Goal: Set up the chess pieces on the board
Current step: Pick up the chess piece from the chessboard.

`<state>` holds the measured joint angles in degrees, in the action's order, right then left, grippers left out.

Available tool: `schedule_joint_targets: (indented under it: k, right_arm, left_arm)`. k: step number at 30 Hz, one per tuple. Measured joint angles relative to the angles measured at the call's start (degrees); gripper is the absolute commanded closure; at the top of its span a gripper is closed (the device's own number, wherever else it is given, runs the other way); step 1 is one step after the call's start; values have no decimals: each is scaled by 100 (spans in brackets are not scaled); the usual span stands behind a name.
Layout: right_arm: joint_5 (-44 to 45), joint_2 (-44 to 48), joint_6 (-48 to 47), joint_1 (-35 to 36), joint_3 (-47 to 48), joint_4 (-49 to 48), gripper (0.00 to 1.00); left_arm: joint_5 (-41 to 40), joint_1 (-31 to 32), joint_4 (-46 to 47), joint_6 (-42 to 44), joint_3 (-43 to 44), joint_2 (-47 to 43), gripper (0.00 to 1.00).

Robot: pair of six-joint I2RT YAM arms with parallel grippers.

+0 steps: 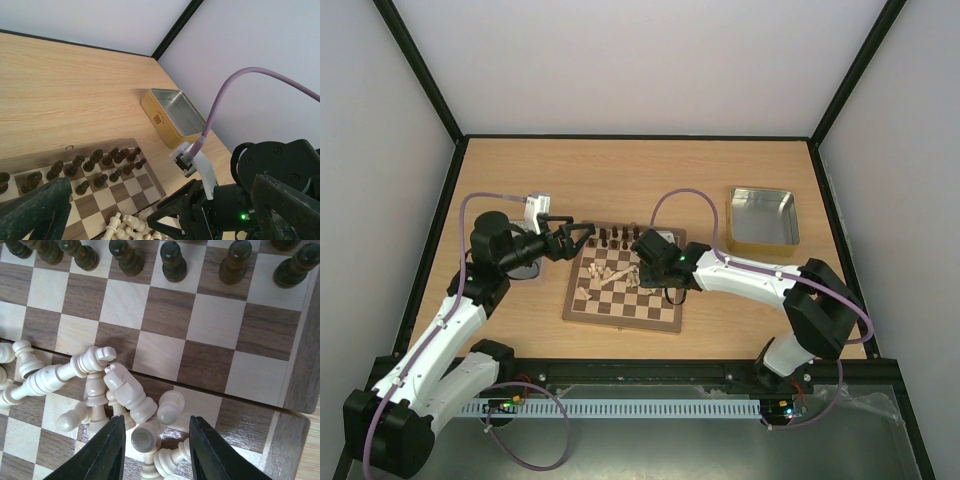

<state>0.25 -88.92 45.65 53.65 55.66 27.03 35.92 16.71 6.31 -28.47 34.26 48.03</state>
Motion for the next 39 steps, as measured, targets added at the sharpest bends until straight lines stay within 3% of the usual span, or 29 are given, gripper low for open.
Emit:
schedule_joint_targets:
  k: [3, 6, 30, 39]
  right_arm:
    - [42, 0, 33, 26, 0, 70, 77]
    - [50, 0, 98, 59, 0, 96, 79]
    - [-120, -197, 260, 114, 85, -37, 71]
    - [-118, -203, 291, 116, 85, -35, 84]
  left_arm:
    - [2, 0, 2, 0, -22, 0, 0]
    - [2, 0, 0, 0, -37, -2, 0]
    - [2, 0, 13, -2, -63, -66, 0]
    - [2, 0, 22, -2, -114, -85, 0]
